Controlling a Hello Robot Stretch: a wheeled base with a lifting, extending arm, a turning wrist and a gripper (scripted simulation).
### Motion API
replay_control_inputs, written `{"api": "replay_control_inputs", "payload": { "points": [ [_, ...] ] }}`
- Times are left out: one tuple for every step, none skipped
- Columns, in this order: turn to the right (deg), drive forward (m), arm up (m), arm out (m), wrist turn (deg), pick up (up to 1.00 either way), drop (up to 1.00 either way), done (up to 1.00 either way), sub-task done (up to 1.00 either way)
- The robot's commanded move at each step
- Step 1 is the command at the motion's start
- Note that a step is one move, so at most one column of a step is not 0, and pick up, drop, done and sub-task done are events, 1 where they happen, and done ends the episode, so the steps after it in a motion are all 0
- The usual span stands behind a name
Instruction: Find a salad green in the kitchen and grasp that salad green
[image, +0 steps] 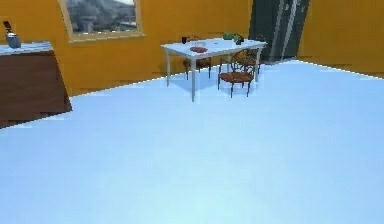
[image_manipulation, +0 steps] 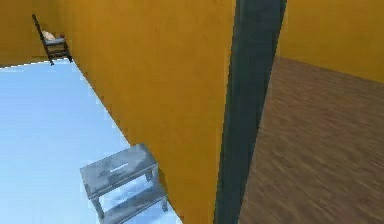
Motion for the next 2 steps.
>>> {"api": "replay_control_inputs", "payload": {
  "points": [
    [0.0, 0.25, 0.0, 0.0, 0.0, 0.0, 0.0, 0.0, 0.0],
    [18.0, 0.0, 0.0, 0.0, 0.0, 0.0, 0.0, 0.0, 0.0]
  ]
}}
